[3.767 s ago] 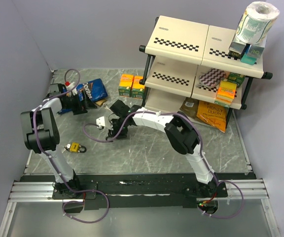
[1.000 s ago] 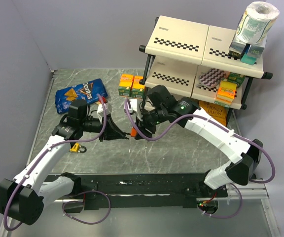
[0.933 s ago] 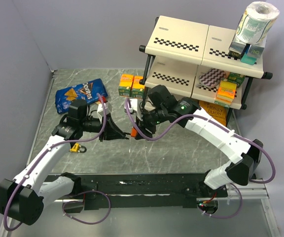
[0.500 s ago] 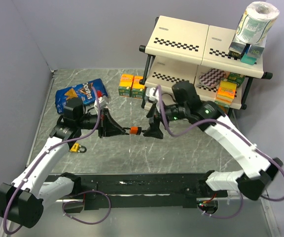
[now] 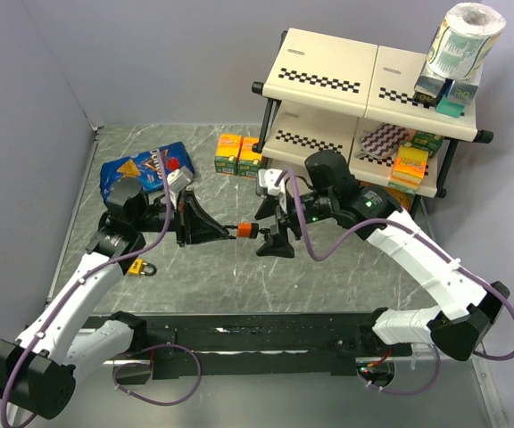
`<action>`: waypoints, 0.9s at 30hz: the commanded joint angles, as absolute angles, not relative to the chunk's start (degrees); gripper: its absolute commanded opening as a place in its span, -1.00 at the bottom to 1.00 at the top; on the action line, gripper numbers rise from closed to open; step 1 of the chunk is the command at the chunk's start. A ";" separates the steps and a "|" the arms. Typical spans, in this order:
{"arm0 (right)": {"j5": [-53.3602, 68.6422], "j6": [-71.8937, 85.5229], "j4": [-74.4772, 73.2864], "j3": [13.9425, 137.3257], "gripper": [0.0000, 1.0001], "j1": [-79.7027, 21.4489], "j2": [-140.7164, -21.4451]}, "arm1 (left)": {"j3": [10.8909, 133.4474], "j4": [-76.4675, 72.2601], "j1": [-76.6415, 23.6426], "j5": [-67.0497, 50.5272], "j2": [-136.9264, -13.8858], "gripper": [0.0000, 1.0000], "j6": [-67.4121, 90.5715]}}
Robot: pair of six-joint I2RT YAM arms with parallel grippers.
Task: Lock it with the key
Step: Pick up the lock from the center of the board, then lock the lock.
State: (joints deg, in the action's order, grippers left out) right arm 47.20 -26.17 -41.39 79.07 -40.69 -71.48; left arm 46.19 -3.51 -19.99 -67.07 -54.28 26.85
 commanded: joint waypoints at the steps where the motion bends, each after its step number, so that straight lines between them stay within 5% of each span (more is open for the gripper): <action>1: 51.14 -29.36 -40.69 82.53 0.87 -42.63 -72.16 | 48.25 -9.67 -20.39 -65.92 -52.12 -0.98 30.67; 11: 55.36 -24.35 -39.72 85.43 -0.10 -42.98 -75.05 | 47.46 -9.32 -21.09 -63.02 -49.84 -0.98 28.04; 15: 56.69 -23.38 -40.87 87.18 -0.27 -42.98 -76.46 | 47.99 -8.18 -21.44 -62.23 -49.31 -0.98 26.55; 21: 58.97 -20.83 -39.38 87.71 -0.96 -43.07 -76.99 | 48.16 -6.42 -22.41 -60.91 -48.69 -0.98 23.38; 27: 61.34 -18.28 -36.74 89.64 -1.00 -43.24 -78.31 | 46.93 -7.64 -26.27 -58.80 -48.60 -0.98 23.64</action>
State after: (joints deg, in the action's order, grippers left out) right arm 54.37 -20.80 -41.80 85.03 -42.33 -76.64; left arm 46.19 -4.84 -23.49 -62.65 -48.88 24.62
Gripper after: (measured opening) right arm 0.382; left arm 0.052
